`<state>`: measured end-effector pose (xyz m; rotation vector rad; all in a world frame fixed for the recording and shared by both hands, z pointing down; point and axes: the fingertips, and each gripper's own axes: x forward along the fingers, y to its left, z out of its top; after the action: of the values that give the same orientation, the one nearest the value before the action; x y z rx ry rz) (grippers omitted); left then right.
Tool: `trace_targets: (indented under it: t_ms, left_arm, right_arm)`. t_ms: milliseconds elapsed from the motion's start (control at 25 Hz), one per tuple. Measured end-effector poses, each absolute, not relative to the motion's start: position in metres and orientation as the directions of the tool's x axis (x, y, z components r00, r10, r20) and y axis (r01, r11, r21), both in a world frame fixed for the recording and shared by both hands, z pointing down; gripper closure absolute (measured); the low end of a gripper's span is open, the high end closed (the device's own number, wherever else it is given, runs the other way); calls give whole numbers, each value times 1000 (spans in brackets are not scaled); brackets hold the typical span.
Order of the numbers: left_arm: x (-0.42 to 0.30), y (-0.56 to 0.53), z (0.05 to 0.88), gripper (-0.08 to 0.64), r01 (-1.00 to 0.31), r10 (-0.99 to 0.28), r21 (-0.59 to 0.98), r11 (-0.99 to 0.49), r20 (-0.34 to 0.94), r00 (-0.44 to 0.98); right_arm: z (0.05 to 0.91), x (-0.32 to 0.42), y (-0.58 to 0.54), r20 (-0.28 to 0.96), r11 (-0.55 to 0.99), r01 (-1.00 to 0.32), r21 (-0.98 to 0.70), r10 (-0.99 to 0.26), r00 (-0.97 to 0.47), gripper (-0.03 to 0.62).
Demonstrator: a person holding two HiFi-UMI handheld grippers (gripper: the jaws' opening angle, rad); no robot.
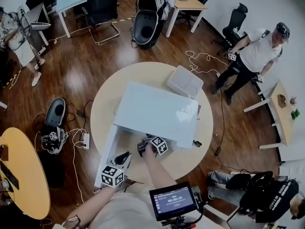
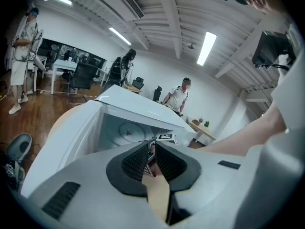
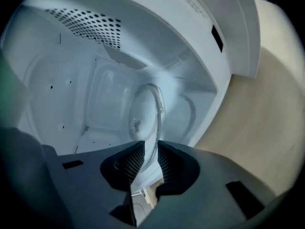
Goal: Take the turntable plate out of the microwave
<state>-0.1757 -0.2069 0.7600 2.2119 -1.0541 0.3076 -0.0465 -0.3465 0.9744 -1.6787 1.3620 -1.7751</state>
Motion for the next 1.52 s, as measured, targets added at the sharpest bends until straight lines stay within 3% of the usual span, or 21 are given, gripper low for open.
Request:
trace_targets:
  t_ms: [320, 680, 960, 1040, 1160, 1520]
  left_arm:
    - [-170, -210, 759, 531, -749, -593, 467, -471, 461, 660]
    - [-170, -209, 760, 531, -761, -601, 464, -453, 471, 645]
    - [-176, -209, 756, 529, -758, -608, 474, -448, 460, 647]
    - [-175, -209, 757, 530, -760, -614, 477, -443, 456, 644]
    - [-175, -207, 761, 531, -759, -619, 481, -439, 450, 644]
    - [-185, -207, 757, 531, -758, -633, 494, -426, 436, 640]
  right_arm:
    - [974, -42, -350, 577, -513, -292, -807, -792, -202, 503]
    - [980, -16, -364, 614, -539, -339, -771, -771, -171, 502]
    - [980, -16, -357, 549, -524, -172, -834, -818, -169, 499]
    - [964, -20, -362, 490, -479, -105, -872, -854, -173, 462]
    - [957, -23, -369, 411, -413, -28, -910, -894, -180, 324]
    - [969, -42, -376, 504, -502, -67, -862, -839, -205, 319]
